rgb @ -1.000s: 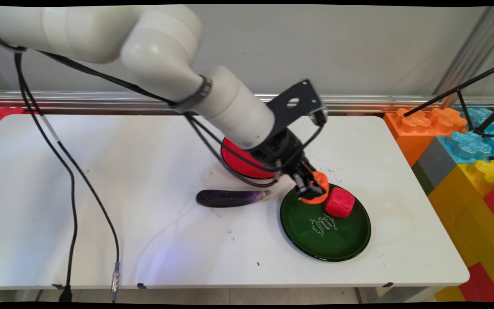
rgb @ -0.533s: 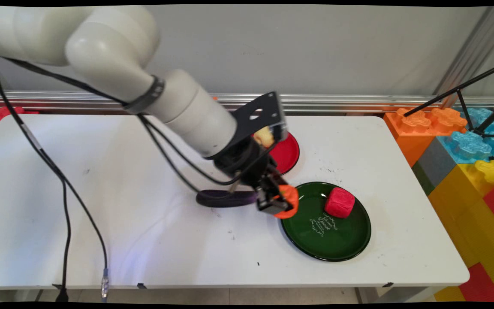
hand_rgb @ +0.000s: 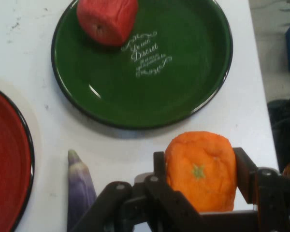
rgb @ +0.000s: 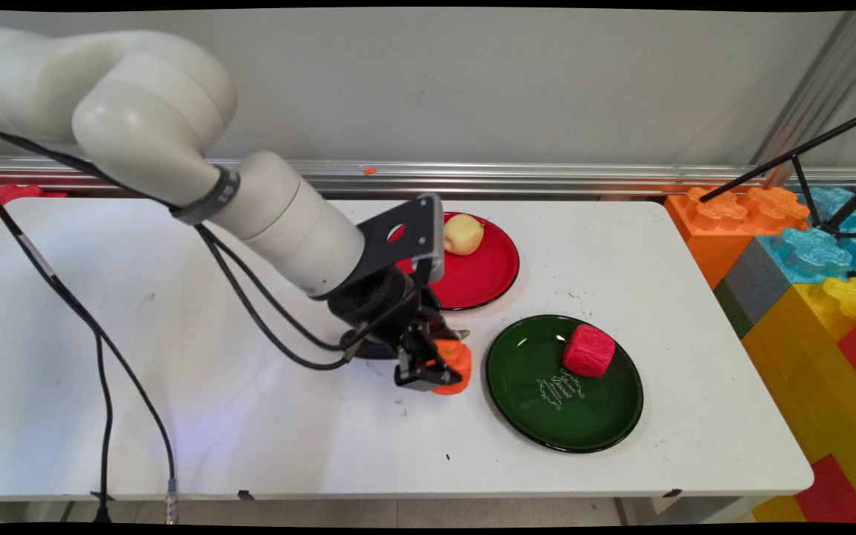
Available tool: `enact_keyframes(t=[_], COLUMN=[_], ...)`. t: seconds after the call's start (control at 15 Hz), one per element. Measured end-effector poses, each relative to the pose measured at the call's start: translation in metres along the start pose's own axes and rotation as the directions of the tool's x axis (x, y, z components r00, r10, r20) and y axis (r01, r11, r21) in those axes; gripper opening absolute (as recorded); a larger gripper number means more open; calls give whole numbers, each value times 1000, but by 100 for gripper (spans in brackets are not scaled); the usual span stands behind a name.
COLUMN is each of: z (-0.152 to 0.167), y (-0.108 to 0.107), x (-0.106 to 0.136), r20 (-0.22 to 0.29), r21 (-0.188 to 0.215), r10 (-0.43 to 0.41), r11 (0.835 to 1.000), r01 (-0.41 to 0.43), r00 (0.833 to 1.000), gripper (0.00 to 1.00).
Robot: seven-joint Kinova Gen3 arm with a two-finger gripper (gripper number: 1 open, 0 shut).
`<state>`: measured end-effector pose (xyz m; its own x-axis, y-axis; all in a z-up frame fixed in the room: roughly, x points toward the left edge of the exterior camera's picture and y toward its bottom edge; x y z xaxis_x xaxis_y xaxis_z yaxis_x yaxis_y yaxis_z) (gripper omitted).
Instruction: Place the picked object on the table
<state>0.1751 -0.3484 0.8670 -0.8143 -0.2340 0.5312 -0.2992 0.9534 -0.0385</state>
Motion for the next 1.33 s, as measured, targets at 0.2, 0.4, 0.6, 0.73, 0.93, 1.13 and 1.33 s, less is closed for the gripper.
enact_keyframes(t=[0.2,0.4,0.6,0.73,0.93,1.13,1.33], z=[12,24,36,41,47,52,55], y=[0,1,2,2,2,2,1], x=[-14,-26,-37,-43,-51,-57,-61], r20=[23,39,52,60,70,77,80], r21=[-2,-11,-21,-26,-31,-35,-36], r10=[16,29,43,50,59,66,69], r11=[1000,1000,999,998,998,997,997], r01=[-16,-29,-42,-49,-57,-63,-67], r00=[1000,999,998,997,996,995,994], gripper=[0,0,0,0,0,0,0])
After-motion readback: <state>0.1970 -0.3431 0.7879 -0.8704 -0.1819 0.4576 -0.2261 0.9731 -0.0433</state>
